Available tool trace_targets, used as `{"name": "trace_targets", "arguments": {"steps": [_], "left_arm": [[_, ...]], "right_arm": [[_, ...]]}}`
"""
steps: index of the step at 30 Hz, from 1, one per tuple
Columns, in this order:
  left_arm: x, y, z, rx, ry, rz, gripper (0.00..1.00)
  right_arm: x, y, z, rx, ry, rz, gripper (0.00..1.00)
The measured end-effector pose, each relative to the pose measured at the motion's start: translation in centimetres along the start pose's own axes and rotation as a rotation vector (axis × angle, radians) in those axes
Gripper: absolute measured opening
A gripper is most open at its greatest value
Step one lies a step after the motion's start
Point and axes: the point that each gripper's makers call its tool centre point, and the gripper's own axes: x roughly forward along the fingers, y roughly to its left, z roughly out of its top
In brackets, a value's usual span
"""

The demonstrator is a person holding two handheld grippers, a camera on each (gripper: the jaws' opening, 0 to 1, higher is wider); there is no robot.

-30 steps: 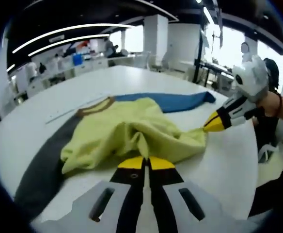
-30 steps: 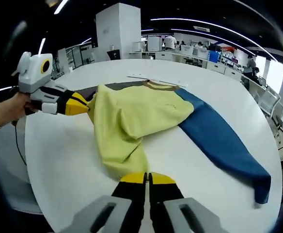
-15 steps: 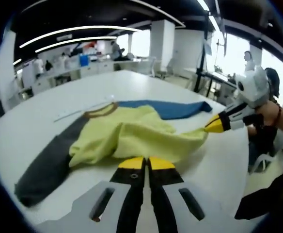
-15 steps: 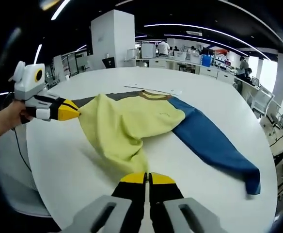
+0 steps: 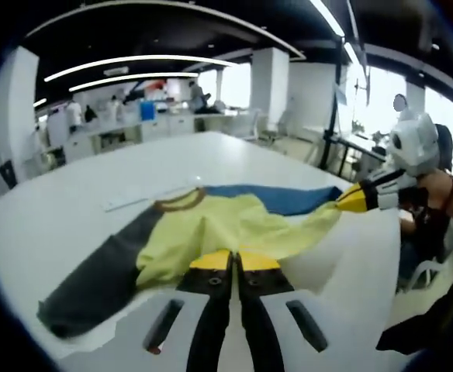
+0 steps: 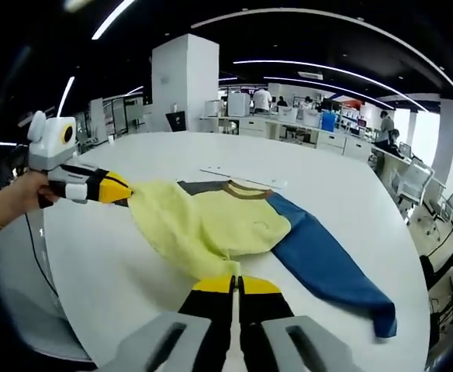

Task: Fold the garment on the visible template until the final outline fits inside the template.

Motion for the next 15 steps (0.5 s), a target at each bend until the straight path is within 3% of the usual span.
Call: {"name": "trace_targets", "arguments": {"steps": [7, 15], "left_arm": [[-0.1, 0.5, 1.3, 0.011, 0.008, -0.004, 0.00], [0.7, 0.6, 2.6, 0.026, 0.012, -0.016, 0.00]], "right_arm": [[-0.6, -0.2, 1.9, -0.019, -0.036, -0.013, 0.00], [-1.0, -0.8, 2.6, -0.023, -0.055, -0.030, 0.00]]}}
